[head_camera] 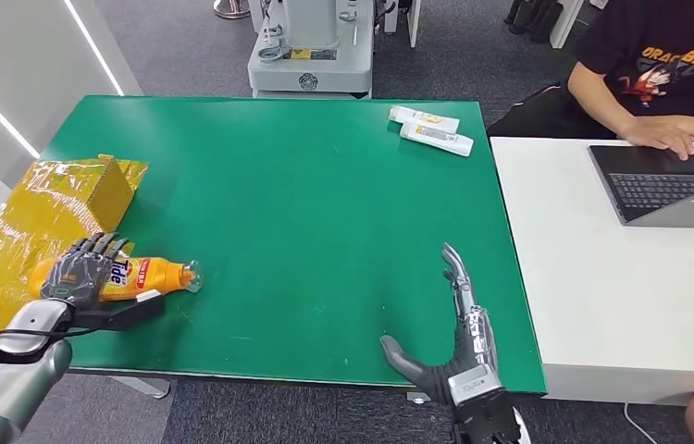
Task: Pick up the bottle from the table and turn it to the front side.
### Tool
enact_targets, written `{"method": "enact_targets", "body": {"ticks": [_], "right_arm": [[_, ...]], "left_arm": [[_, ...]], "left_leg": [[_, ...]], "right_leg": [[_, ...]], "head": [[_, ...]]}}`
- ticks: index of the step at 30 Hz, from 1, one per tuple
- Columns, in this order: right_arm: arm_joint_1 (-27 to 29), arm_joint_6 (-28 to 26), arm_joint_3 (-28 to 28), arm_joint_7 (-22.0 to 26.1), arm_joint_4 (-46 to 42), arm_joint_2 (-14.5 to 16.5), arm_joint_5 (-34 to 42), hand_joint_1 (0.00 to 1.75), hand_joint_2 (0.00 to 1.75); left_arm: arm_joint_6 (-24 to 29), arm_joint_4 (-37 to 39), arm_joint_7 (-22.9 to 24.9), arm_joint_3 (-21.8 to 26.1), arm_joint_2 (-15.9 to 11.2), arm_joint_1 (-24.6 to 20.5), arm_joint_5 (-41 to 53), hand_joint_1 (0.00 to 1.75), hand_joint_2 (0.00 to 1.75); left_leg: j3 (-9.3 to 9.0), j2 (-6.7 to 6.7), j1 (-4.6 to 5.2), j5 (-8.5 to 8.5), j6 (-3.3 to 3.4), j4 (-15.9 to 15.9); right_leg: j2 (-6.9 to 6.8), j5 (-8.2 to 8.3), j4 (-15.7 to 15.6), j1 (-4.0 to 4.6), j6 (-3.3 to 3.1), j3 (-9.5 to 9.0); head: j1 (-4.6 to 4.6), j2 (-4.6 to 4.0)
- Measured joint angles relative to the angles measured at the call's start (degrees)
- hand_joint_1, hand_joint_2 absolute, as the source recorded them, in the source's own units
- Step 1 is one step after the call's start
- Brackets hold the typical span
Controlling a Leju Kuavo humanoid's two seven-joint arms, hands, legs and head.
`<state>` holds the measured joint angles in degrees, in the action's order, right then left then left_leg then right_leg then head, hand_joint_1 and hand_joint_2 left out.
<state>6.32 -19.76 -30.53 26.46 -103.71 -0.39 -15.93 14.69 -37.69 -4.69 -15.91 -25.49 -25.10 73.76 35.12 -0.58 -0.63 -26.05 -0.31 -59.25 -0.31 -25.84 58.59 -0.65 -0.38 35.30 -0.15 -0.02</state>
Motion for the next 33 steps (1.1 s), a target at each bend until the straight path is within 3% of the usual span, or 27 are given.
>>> {"method": "enact_targets", "body": {"ticks": [6, 14, 23, 31, 33], "right_arm": [[-0.3, -0.6, 0.0, 0.6, 0.0, 0.0, 0.6, 0.0, 1.75], [-0.7, -3.0, 0.0, 1.7, 0.0, 0.0, 2.0, 0.0, 1.75], [-1.0, -3.6, 0.1, 2.6, 0.0, 0.5, 2.8, 0.0, 1.75], [-1.2, -3.8, 0.2, 3.4, 0.0, 0.7, 3.7, 0.0, 1.75], [-1.2, -3.6, 0.2, 3.5, 0.0, 0.8, 3.6, 0.0, 1.75]], "left_arm": [[-1.0, -3.1, -0.9, 1.6, -0.7, -0.3, -0.4, 0.0, 1.75], [-2.2, -3.3, -2.8, 1.6, -1.0, -5.7, -3.2, 0.0, 1.75], [-2.1, -5.5, -4.3, 1.6, -3.9, -6.5, -8.3, 0.0, 1.75], [0.4, -12.7, -6.5, 3.2, -4.8, -7.4, -18.8, 0.0, 1.75], [2.8, -15.8, -9.1, 4.3, -4.6, -6.1, -25.0, 0.0, 1.75]], "left_leg": [[0.02, 0.07, 0.0, 0.0, 0.0, 0.0], [0.05, 0.1, 0.0, 0.03, -0.03, 0.0], [0.05, 0.07, -0.02, 0.01, -0.06, 0.0], [0.06, 0.07, -0.01, 0.01, -0.06, 0.0], [0.05, 0.04, 0.0, 0.01, -0.06, 0.0]], "right_leg": [[-0.05, 0.0, 0.0, 0.0, 0.0, 0.01], [-0.07, 0.01, 0.0, 0.0, 0.0, -0.01], [-0.03, -0.02, 0.0, 0.02, -0.03, 0.05], [-0.04, -0.01, 0.0, 0.04, -0.03, 0.01], [-0.02, -0.01, 0.0, 0.03, -0.03, 0.02]], "head": [[0.0, 0.0], [0.01, 0.0], [0.01, 0.0], [0.02, 0.0], [0.01, 0.0]]}}
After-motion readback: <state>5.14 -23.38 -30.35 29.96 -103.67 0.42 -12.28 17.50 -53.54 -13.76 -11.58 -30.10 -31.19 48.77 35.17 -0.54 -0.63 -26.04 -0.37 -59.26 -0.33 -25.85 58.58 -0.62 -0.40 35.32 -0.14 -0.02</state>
